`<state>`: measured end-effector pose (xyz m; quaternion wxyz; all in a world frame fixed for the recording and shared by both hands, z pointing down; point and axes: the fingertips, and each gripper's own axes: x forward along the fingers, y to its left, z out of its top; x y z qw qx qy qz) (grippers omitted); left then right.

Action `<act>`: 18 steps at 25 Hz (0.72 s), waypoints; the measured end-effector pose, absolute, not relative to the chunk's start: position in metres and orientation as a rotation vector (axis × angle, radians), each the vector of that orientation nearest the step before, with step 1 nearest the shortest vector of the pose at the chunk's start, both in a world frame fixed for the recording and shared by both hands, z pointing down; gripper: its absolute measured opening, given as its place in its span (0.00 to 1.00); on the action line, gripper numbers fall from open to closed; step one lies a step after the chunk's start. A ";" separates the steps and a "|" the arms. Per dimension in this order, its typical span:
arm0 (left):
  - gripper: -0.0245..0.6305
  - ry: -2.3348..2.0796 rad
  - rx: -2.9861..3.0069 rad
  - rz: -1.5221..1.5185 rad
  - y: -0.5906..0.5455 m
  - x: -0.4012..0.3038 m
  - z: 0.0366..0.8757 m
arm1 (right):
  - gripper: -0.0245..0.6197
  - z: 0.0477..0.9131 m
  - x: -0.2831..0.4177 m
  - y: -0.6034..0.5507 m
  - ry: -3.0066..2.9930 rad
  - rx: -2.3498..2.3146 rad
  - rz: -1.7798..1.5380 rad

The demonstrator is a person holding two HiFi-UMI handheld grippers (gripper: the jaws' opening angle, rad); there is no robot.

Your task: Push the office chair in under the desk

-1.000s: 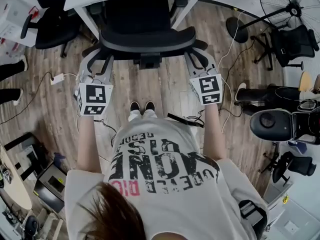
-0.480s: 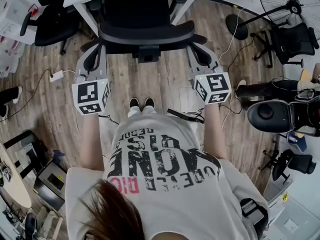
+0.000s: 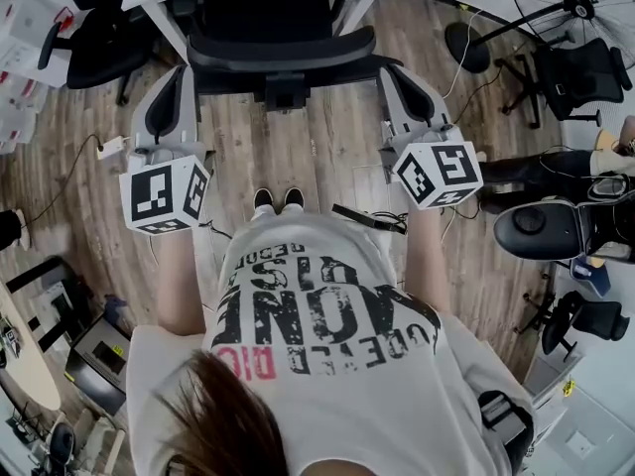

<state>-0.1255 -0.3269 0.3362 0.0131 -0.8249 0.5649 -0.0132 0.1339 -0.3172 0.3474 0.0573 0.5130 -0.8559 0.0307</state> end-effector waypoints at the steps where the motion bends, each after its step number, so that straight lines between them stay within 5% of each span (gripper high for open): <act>1: 0.06 1.753 -2.562 -0.013 -0.323 -0.123 0.327 | 0.09 0.341 0.134 -0.314 -2.594 1.559 0.072; 18: 0.05 1.717 -2.444 0.181 -0.265 -0.087 0.256 | 0.09 0.279 0.114 -0.265 -2.771 1.476 -0.016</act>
